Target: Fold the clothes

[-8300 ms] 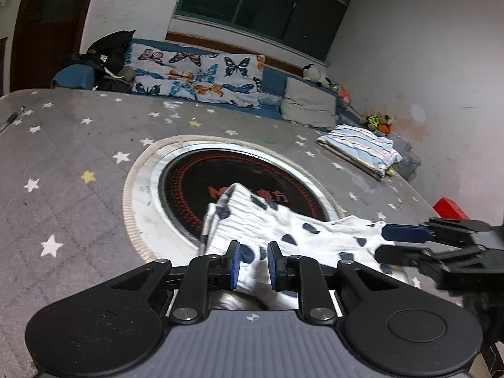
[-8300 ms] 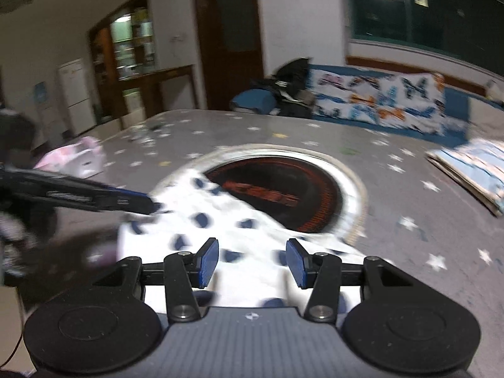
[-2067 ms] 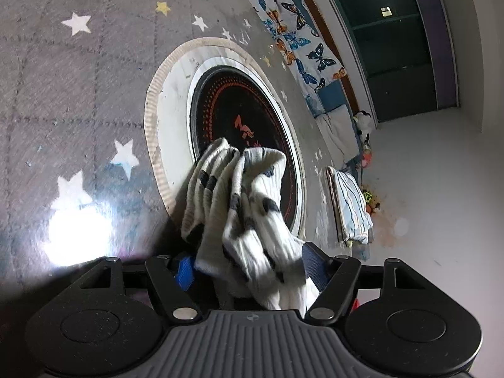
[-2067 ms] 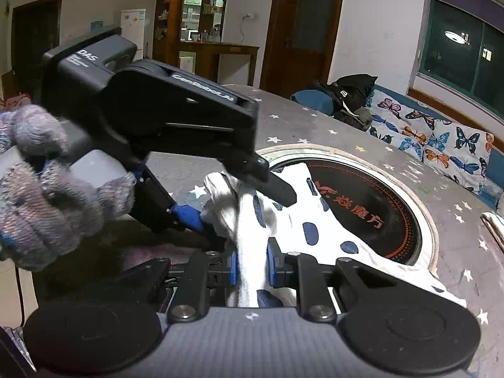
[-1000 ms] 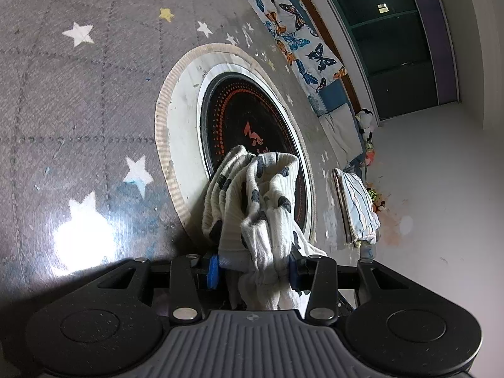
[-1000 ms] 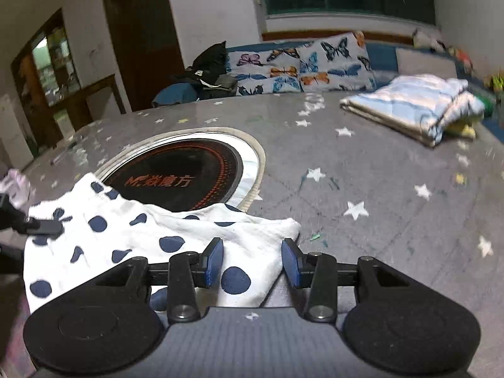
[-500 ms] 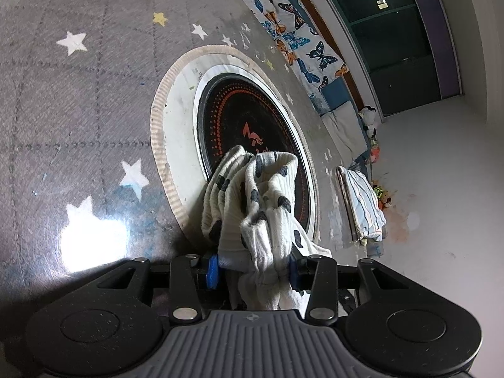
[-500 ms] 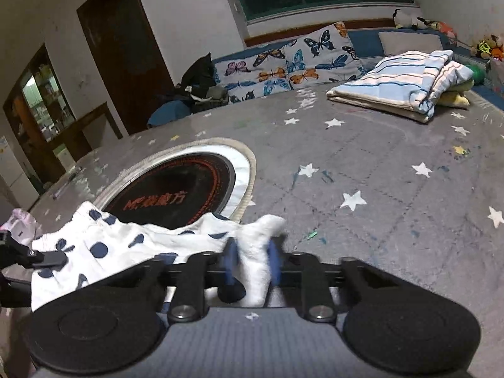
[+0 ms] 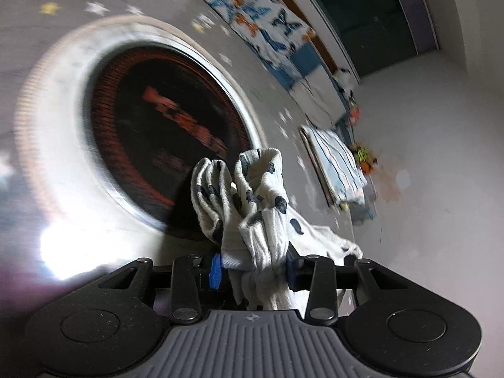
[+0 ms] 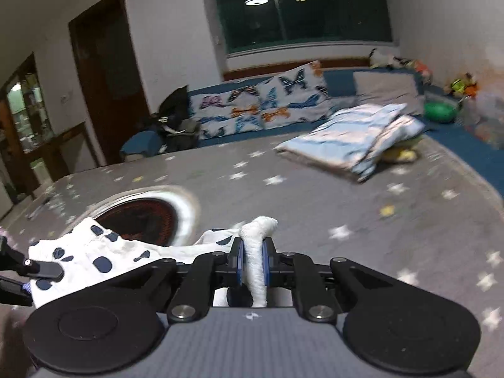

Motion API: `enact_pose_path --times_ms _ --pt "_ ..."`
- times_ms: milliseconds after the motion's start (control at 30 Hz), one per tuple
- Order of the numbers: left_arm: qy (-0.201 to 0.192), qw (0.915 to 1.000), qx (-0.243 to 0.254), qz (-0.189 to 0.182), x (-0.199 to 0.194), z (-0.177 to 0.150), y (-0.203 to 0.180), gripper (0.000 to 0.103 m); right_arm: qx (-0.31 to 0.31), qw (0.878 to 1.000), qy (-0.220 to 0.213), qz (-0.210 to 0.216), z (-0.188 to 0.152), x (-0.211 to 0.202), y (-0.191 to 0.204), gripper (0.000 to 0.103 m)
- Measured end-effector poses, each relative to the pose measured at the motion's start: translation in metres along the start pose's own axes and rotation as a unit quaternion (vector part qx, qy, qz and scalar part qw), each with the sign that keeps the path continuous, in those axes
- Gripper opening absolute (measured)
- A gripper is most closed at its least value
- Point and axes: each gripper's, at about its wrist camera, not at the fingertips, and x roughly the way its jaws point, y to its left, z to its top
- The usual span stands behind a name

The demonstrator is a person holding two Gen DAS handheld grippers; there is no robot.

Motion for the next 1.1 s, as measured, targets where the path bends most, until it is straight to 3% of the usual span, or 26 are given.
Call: enact_pose_path --times_ms 300,600,833,1100 --pt "0.021 0.9984 0.051 -0.009 0.060 -0.012 -0.055 0.040 -0.018 0.998 -0.009 -0.067 0.031 0.000 -0.056 0.011" --pt "0.030 0.9955 0.088 0.019 0.090 -0.026 -0.069 0.045 -0.022 0.994 0.003 -0.103 0.038 0.028 -0.087 0.011" --pt "0.022 0.9933 0.110 0.029 0.073 -0.023 -0.065 0.054 -0.009 0.995 0.009 -0.100 0.025 0.027 -0.095 0.020" --pt "-0.015 0.9870 0.158 0.022 0.046 -0.018 -0.083 0.054 -0.031 0.998 0.025 -0.053 0.014 0.010 -0.079 0.031"
